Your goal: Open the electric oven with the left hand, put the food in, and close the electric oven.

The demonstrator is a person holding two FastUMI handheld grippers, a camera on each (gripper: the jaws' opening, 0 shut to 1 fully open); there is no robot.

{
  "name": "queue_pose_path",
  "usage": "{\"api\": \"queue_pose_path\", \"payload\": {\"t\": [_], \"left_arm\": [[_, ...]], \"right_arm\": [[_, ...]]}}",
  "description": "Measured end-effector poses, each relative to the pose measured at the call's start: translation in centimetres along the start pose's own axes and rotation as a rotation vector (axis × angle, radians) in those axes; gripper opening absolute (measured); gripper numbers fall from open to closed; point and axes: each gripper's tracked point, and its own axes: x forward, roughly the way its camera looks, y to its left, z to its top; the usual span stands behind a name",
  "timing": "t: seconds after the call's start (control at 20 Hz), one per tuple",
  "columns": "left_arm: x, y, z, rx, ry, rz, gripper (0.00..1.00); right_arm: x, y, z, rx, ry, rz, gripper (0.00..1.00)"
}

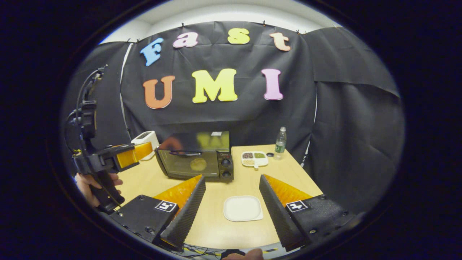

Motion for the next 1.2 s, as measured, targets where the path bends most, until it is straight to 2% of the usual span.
{"api": "queue_pose_path", "payload": {"t": [0.35,0.55,0.7,0.85,1.2], "left_arm": [[-11.6,1.7,6.4,0.034,-0.134,0.023,0.94],[-16.6,1.7,8.0,0.055,-0.171,0.026,0.94],[-19.5,0.6,8.4,0.031,-0.189,0.03,0.94],[-22.1,-0.9,8.5,0.032,-0.202,0.032,0.94],[-26.3,-3.6,7.3,0.042,-0.219,0.097,0.94]], "right_arm": [[-4.8,3.4,4.9,-0.018,-0.135,0.015,0.96],[-8.4,4.8,6.9,-0.025,-0.178,0.008,0.98],[-11.2,5.0,8.3,-0.01,-0.216,0.011,0.99],[-13.3,4.0,8.1,-0.001,-0.235,0.006,0.99],[-16.8,2.4,6.0,0.014,-0.223,0.056,0.99]]}}
